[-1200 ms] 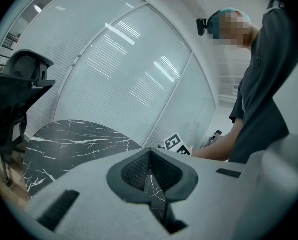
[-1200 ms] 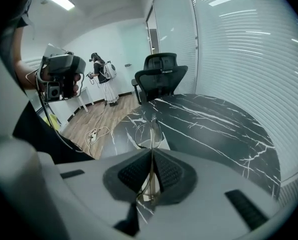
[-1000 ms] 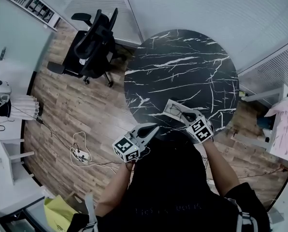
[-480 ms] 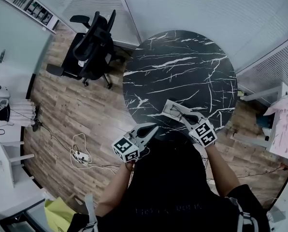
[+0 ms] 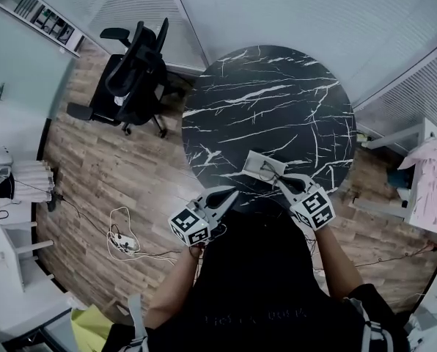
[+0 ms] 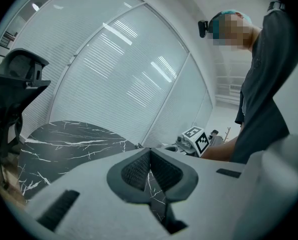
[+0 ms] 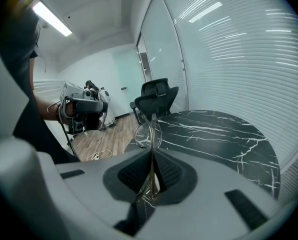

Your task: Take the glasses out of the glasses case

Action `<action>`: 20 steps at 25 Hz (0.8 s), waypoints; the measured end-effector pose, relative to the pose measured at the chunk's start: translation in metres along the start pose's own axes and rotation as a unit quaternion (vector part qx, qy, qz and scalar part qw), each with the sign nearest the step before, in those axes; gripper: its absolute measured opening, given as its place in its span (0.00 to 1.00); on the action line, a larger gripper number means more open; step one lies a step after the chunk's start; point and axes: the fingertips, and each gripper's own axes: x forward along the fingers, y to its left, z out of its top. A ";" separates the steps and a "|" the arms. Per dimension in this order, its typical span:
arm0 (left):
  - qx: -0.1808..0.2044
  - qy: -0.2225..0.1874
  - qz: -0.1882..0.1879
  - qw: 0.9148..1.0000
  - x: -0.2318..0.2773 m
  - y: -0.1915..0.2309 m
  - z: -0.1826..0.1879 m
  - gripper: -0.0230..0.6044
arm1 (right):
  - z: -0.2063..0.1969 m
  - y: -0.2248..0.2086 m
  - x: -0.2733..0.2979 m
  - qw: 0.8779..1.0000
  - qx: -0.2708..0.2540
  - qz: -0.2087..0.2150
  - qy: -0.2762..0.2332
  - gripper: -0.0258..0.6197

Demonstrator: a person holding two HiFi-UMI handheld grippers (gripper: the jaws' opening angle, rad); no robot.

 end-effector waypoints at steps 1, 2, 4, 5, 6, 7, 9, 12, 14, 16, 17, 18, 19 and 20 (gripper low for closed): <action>0.000 0.001 -0.002 1.000 0.001 -0.001 0.000 0.07 | -0.001 0.001 -0.003 1.000 0.001 -0.001 -0.001 0.10; 0.002 0.002 -0.004 1.000 0.002 -0.001 0.000 0.07 | -0.001 0.002 -0.005 1.000 0.003 -0.002 -0.002 0.10; 0.004 0.004 -0.007 1.000 0.004 -0.002 0.000 0.07 | -0.002 0.003 -0.011 1.000 0.010 -0.003 -0.006 0.10; 0.004 0.005 -0.010 1.000 0.005 -0.002 0.000 0.07 | -0.002 0.003 -0.014 1.000 0.013 -0.004 -0.008 0.10; 0.005 0.006 -0.012 1.000 0.006 -0.003 0.000 0.07 | -0.003 0.004 -0.017 1.000 0.016 -0.005 -0.011 0.10; 0.005 0.007 -0.015 1.000 0.008 -0.003 0.000 0.07 | -0.003 0.004 -0.020 1.000 0.020 -0.006 -0.014 0.10; 0.005 0.009 -0.019 1.000 0.011 -0.005 0.000 0.07 | -0.004 0.004 -0.026 0.999 0.030 -0.006 -0.020 0.10; 0.006 0.012 -0.024 1.000 0.015 -0.006 -0.001 0.07 | -0.007 0.003 -0.032 0.999 0.037 -0.011 -0.026 0.10; 0.008 0.013 -0.029 0.999 0.017 -0.008 0.001 0.07 | -0.011 0.002 -0.037 0.999 0.041 -0.013 -0.028 0.10; 0.010 0.015 -0.033 0.999 0.019 -0.010 0.001 0.07 | -0.011 0.002 -0.042 0.998 0.044 -0.014 -0.036 0.10; 0.009 0.016 -0.035 0.999 0.020 -0.010 0.001 0.07 | -0.012 0.002 -0.043 0.998 0.047 -0.015 -0.039 0.10; 0.009 0.016 -0.036 0.999 0.021 -0.010 0.001 0.07 | -0.014 0.002 -0.045 0.998 0.050 -0.014 -0.041 0.10; 0.008 0.016 -0.036 0.999 0.022 -0.010 0.000 0.07 | -0.015 0.002 -0.047 0.998 0.052 -0.014 -0.043 0.10; 0.007 0.017 -0.037 0.999 0.022 -0.010 -0.001 0.07 | -0.017 0.003 -0.049 0.997 0.054 -0.013 -0.044 0.10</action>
